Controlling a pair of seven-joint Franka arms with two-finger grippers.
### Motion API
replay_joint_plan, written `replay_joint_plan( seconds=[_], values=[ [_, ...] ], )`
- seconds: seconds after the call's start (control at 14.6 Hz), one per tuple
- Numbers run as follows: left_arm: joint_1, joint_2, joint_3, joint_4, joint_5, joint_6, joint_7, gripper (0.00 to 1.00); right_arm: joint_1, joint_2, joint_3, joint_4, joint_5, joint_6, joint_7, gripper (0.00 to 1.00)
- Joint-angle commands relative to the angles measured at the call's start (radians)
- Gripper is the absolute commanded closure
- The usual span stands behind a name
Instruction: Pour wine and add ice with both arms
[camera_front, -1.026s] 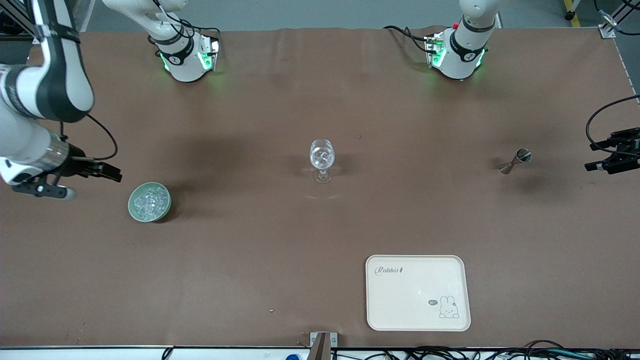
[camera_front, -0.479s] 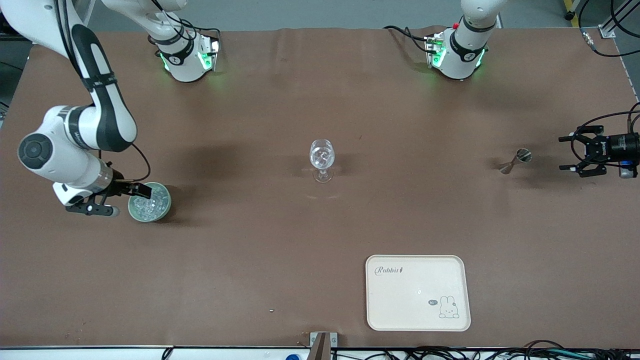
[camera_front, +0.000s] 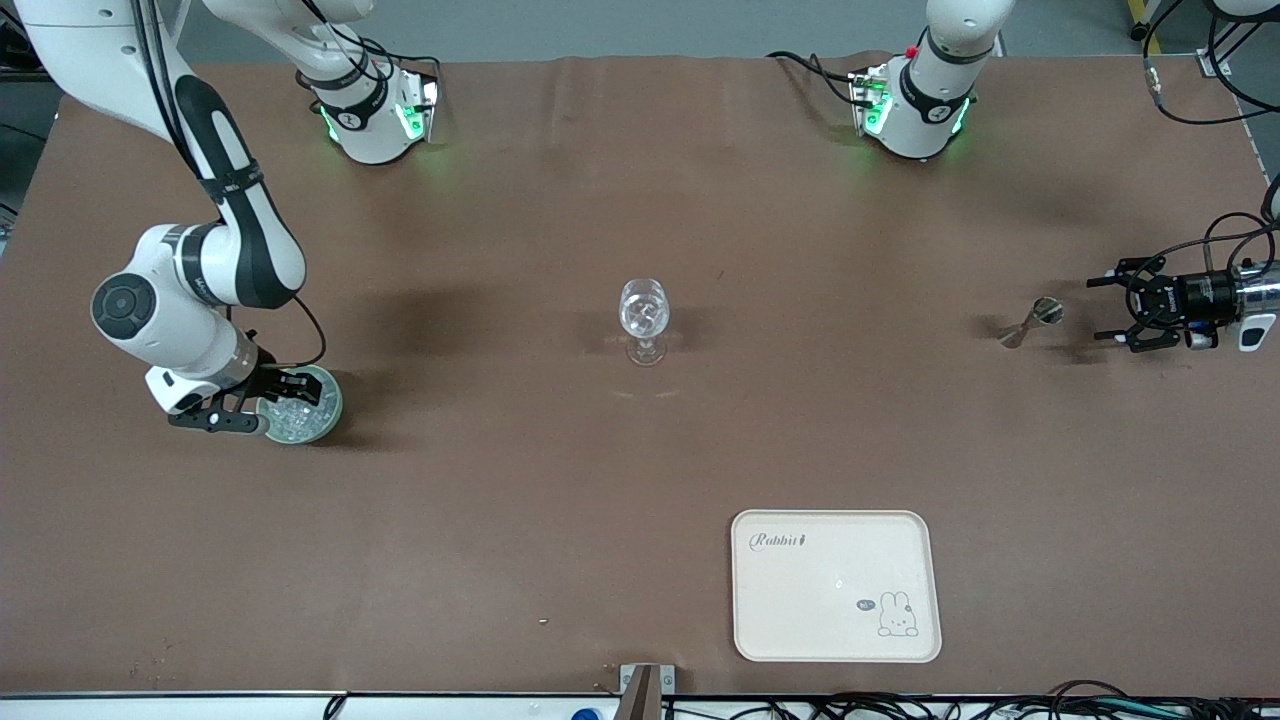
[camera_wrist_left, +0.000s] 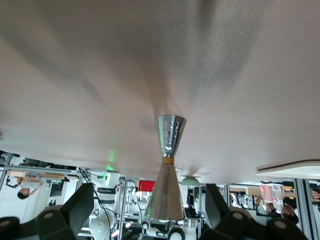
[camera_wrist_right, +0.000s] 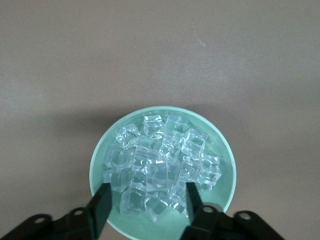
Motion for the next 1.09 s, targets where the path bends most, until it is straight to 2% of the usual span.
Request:
replay_joint_plan(
  seconds=[0.0, 0.21, 0.41, 0.62, 0.82, 1.03],
  values=[
    [0.000, 0.004, -0.007, -0.030, -0.045, -0.009, 0.003, 0.06, 0.001, 0.001, 0.000, -0.019, 0.005, 0.035, -0.013, 0.44],
    [-0.005, -0.003, -0.011, -0.110, -0.079, 0.049, 0.013, 0.15, 0.001, 0.024, 0.000, -0.019, 0.005, 0.064, -0.013, 0.44],
    [-0.005, -0.003, -0.011, -0.144, -0.101, 0.069, 0.049, 0.20, -0.002, 0.028, 0.000, -0.019, -0.008, 0.066, -0.016, 0.45],
    [-0.005, -0.006, -0.013, -0.182, -0.133, 0.092, 0.056, 0.32, -0.005, 0.028, -0.002, -0.019, -0.015, 0.064, -0.017, 0.49],
    [-0.005, -0.007, -0.037, -0.211, -0.156, 0.132, 0.066, 0.33, -0.007, 0.030, -0.002, -0.019, -0.018, 0.063, -0.019, 0.54],
    [-0.005, -0.019, -0.054, -0.245, -0.177, 0.172, 0.071, 0.42, -0.010, 0.031, -0.002, -0.017, -0.018, 0.064, -0.017, 0.55]
  ],
)
